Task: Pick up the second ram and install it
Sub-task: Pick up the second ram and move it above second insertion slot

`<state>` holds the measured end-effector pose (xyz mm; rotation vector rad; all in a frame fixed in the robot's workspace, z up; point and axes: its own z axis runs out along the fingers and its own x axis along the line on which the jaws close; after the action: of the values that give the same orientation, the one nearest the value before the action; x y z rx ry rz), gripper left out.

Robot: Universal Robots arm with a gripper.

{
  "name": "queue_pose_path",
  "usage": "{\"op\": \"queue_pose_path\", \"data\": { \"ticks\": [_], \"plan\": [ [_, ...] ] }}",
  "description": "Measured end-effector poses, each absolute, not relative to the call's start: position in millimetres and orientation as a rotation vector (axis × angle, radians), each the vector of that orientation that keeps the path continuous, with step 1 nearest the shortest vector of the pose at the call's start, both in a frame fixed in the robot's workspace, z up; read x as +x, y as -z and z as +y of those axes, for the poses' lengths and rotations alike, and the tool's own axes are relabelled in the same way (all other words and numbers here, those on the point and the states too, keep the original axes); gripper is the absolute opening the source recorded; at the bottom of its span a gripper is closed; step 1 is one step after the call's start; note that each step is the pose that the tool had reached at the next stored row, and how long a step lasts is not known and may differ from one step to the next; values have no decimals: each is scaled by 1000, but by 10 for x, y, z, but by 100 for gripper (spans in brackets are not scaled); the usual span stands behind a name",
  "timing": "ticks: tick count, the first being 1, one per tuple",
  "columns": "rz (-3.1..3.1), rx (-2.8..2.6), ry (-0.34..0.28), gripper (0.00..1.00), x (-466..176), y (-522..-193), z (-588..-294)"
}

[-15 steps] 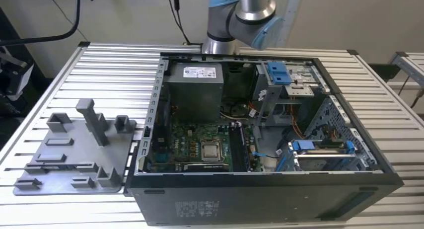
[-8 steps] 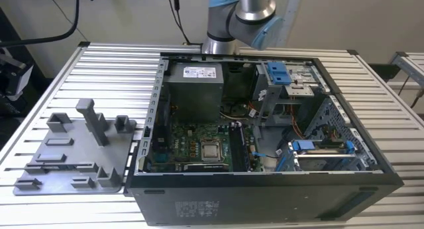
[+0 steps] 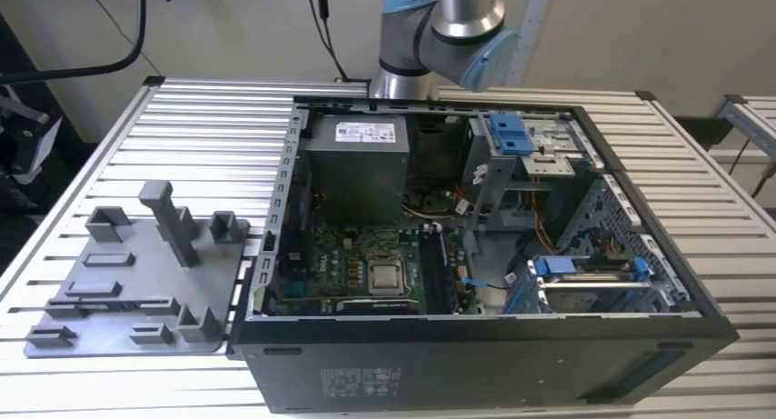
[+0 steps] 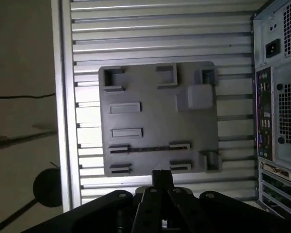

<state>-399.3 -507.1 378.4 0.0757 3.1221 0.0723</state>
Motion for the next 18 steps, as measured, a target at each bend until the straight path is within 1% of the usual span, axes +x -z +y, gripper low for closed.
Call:
{"op": "queue_pose_path", "data": {
  "ticks": [18],
  "plan": [
    [3101,-430,-70,11,-3995,-3783,-5071]
  ]
}}
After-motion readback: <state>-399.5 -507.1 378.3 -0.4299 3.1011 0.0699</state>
